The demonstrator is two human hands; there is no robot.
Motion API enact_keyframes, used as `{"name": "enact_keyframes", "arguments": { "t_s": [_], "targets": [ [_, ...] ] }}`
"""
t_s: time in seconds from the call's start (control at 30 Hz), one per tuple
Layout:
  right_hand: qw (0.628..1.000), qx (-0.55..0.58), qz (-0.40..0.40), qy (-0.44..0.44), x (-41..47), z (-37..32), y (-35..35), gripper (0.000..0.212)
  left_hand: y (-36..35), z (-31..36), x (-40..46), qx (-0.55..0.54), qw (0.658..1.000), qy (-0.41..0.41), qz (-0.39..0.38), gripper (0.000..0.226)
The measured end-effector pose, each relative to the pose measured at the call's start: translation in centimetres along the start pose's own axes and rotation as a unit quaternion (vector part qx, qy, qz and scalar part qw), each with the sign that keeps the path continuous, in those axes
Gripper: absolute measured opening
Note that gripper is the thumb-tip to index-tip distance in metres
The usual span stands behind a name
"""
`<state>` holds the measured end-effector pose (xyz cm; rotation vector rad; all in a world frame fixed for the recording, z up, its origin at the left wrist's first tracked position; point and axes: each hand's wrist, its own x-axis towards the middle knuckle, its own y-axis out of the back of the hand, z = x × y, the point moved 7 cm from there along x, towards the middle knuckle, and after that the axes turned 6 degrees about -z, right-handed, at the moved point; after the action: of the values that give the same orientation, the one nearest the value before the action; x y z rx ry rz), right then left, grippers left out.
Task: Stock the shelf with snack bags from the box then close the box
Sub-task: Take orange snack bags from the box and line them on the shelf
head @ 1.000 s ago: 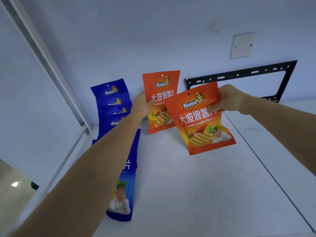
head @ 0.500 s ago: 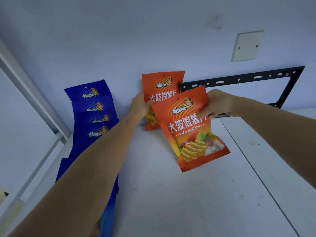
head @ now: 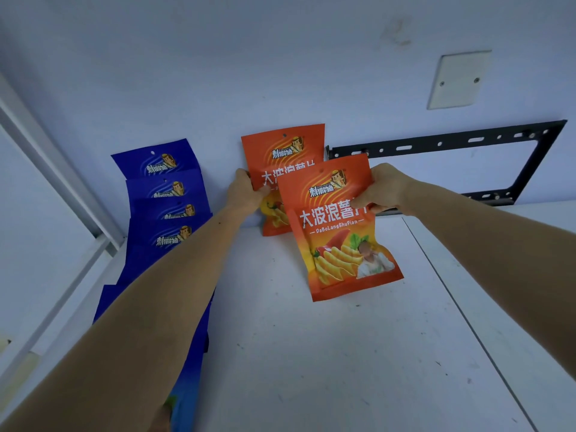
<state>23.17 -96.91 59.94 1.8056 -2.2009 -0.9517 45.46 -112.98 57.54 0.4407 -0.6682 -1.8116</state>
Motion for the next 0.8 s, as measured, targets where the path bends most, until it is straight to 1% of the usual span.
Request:
{"name": "enact_keyframes", "arguments": {
  "t_s": [0.07,0.17,0.2,0.27,0.33,0.43,0.5,0.53,0.6,0.67,0.8],
  "targets": [
    [1.000,0.001,0.004,0.000,0.5,-0.2,-0.2,0.046,-0.1,-0.1,-0.3,0.016,1.000,0.000,-0.017,0.048],
    [1.000,0.010,0.011,0.007,1.6,-0.6,-0.7,0.046,0.2,0.0,-0.9,0.094,0.994,0.005,-0.059,0.048],
    [1.000,0.015,0.015,0.010,2.0,-0.8,-1.0,0.047,0.3,-0.1,-1.0,0.135,0.987,0.009,-0.085,0.051],
    [0.999,0.024,0.022,0.016,2.8,-1.2,-1.7,0.046,0.3,-0.5,-1.4,0.231,0.961,0.016,-0.153,0.058],
    [0.999,0.027,0.029,0.018,3.7,-1.7,-2.5,0.045,0.5,-0.7,-1.9,0.288,0.937,0.019,-0.197,0.068],
    [0.999,0.034,0.039,0.017,4.8,-2.2,-3.4,0.041,0.3,-0.7,-2.4,0.287,0.928,0.022,-0.236,0.077],
    [0.998,0.032,0.042,0.022,5.4,-2.6,-4.0,0.042,-0.6,-0.9,-3.2,0.235,0.929,0.031,-0.285,0.083],
    [0.998,0.028,0.047,0.027,5.8,-2.8,-4.2,0.044,-1.1,-1.0,-3.6,0.206,0.929,0.028,-0.306,0.090],
    [0.997,0.010,0.068,0.039,6.3,-3.2,-4.2,0.047,-1.9,-1.1,-3.9,0.193,0.932,0.007,-0.307,0.093],
    [0.994,-0.016,0.097,0.043,6.5,-3.4,-4.0,0.052,-2.4,-1.2,-3.9,0.213,0.936,-0.008,-0.279,0.089],
    [0.990,-0.031,0.137,0.019,6.5,-2.5,-3.7,0.066,-3.0,-1.5,-3.9,0.247,0.938,0.009,-0.244,0.091]
  ]
}}
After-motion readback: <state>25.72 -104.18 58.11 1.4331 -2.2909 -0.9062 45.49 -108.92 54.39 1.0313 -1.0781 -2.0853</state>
